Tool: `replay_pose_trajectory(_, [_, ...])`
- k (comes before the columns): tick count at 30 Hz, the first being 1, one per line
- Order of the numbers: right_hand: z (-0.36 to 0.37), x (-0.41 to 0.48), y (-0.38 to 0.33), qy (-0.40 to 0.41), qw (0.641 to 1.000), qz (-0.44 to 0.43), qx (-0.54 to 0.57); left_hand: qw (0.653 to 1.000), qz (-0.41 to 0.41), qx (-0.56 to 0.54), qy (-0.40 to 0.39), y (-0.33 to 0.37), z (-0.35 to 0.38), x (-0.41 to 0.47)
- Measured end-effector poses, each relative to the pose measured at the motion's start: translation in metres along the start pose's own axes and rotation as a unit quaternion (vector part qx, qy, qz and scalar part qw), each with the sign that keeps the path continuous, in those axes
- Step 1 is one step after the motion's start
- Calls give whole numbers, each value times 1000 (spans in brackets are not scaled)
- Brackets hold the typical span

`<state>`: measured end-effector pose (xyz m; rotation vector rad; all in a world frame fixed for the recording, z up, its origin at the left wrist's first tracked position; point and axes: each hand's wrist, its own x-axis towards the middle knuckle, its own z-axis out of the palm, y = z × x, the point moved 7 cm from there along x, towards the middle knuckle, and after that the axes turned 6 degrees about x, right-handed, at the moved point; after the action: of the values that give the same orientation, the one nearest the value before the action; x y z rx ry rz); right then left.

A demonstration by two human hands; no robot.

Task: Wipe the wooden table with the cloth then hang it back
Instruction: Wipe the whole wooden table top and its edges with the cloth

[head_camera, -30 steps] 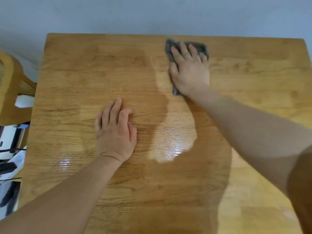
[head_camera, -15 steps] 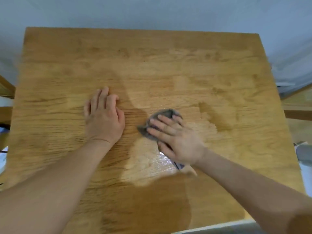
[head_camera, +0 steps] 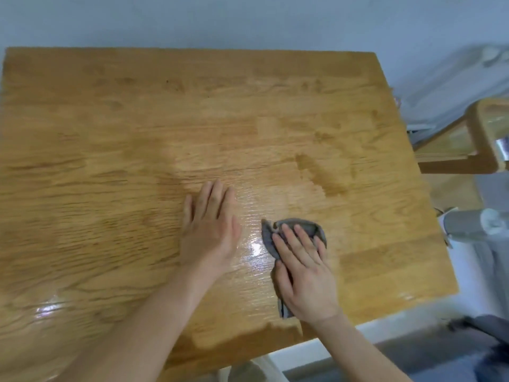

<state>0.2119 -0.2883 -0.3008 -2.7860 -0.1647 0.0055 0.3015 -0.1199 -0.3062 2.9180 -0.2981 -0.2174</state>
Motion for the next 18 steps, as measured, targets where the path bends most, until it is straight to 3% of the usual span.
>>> replay_pose_trajectory(3, [-11, -9, 39, 45, 985, 167, -15, 1000, 4, 0, -4, 10, 6, -1])
replay_pose_trajectory(6, [6, 1, 10, 107, 936, 335, -13, 1000, -13, -2, 12, 6, 4, 2])
replay_pose_trajectory(7, [16, 11, -13, 109, 939, 327, -2, 1000, -15, -3, 17, 6, 3, 3])
replay_pose_trajectory(10, [35, 33, -68, 56, 983, 173, 7, 999, 1, -13, 37, 5, 2, 3])
replay_pose_trajectory(13, [14, 24, -37, 26, 999, 45, -1, 998, -1, -15, 55, 5, 0, 0])
replay_pose_trajectory(15, [-9, 11, 25, 56, 993, 102, -29, 999, -4, -12, 49, 7, 0, -1])
replay_pose_trajectory(18, [-36, -5, 107, 107, 943, 312, -36, 999, -6, -7, 41, 7, 3, 1])
